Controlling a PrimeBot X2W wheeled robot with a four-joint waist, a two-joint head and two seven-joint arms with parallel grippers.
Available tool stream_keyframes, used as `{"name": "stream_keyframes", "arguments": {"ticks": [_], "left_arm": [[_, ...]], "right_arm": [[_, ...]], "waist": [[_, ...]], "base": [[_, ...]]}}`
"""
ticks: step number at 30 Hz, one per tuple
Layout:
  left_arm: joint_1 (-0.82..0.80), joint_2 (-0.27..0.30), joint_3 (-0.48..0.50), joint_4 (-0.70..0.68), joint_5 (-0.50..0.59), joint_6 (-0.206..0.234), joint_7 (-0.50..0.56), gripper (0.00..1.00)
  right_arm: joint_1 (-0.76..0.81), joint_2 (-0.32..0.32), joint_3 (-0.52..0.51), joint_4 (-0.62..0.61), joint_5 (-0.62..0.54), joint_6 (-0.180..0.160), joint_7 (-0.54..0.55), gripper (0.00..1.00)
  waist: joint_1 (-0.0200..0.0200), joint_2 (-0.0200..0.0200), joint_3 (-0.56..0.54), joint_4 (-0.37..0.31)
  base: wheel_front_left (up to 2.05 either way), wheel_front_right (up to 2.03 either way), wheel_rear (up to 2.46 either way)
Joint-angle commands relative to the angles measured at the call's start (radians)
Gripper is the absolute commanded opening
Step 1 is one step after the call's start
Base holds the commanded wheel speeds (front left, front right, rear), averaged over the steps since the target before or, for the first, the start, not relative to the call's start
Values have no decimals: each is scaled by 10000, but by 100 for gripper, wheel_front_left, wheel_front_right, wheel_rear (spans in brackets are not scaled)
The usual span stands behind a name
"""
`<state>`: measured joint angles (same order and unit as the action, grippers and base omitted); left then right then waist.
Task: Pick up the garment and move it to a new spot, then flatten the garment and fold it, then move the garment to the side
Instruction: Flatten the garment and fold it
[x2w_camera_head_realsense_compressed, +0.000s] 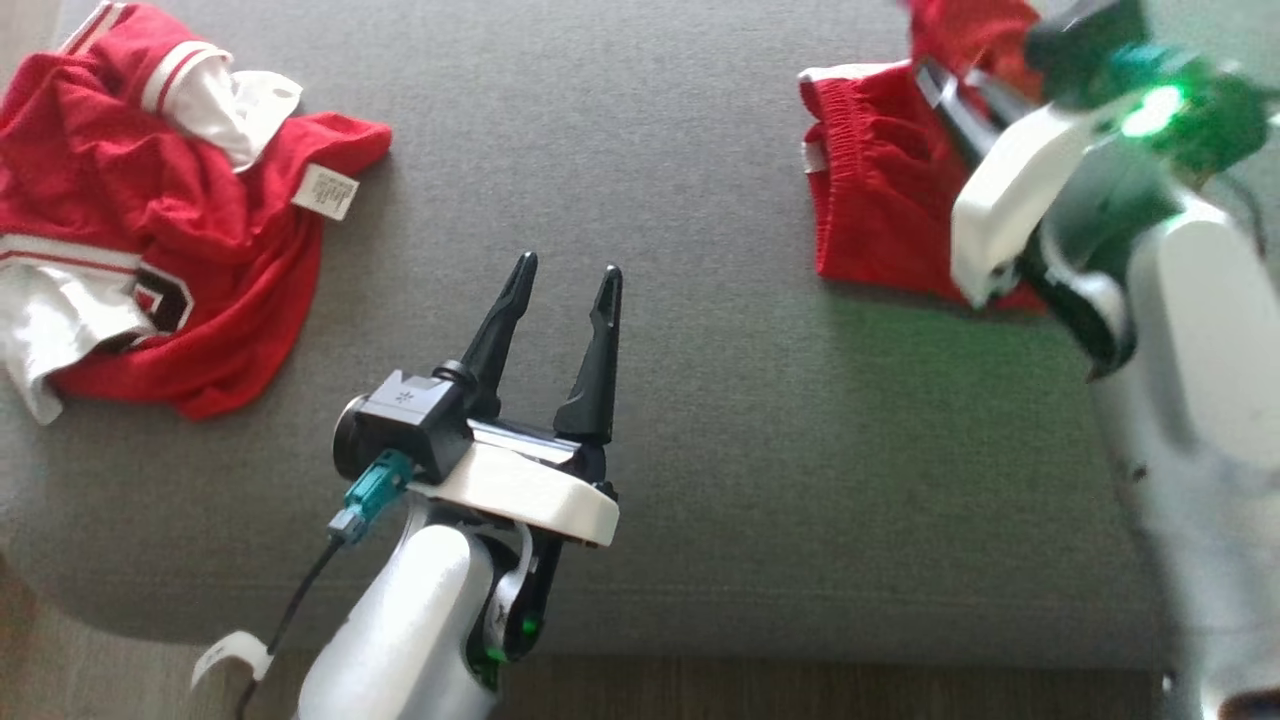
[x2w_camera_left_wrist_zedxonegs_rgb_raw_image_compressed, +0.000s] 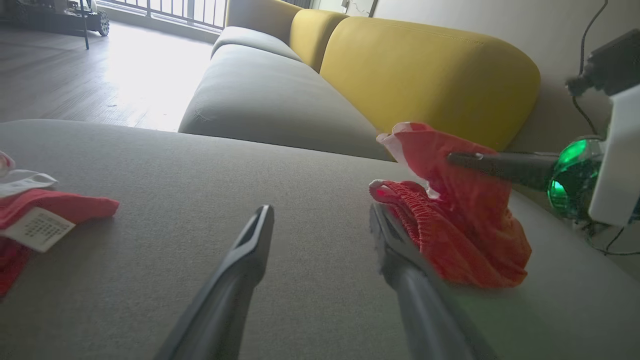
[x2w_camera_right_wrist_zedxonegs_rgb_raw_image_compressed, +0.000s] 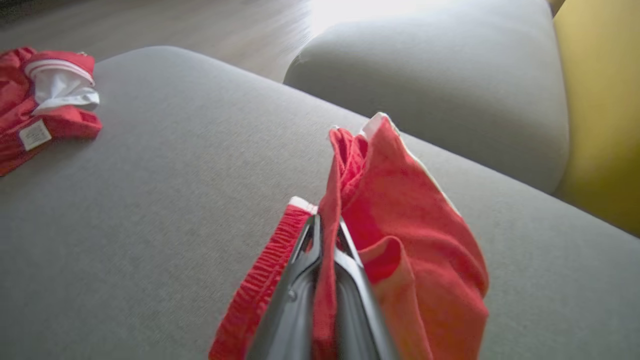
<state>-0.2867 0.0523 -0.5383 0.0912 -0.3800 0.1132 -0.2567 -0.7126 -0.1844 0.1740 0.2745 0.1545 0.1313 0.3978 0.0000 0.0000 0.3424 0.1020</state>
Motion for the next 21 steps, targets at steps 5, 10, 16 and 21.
{"name": "stream_keyframes", "arguments": {"ticks": [5,10,16,21], "left_arm": [[-107,-17,273,-321,-98,-32,-51,100],[-126,-18,199,-346,-174,36,-51,100],[-31,-19,203,-367,-202,124,-51,100],[146,-19,299,-455,-196,175,-51,100]], "right_arm": [[611,233,521,-879,80,-6,439,0],[990,504,600,-1080,115,-6,214,100],[1458,357,-293,-1648,135,-6,-243,100],[1886,-229,-1483,-1953,-98,-6,-510,100]], "waist": [[0,0,-4,146],[0,0,-78,163],[0,0,-312,102],[0,0,-381,-4]], "base": [[0,0,0],[0,0,0],[0,0,0],[0,0,0]]}}
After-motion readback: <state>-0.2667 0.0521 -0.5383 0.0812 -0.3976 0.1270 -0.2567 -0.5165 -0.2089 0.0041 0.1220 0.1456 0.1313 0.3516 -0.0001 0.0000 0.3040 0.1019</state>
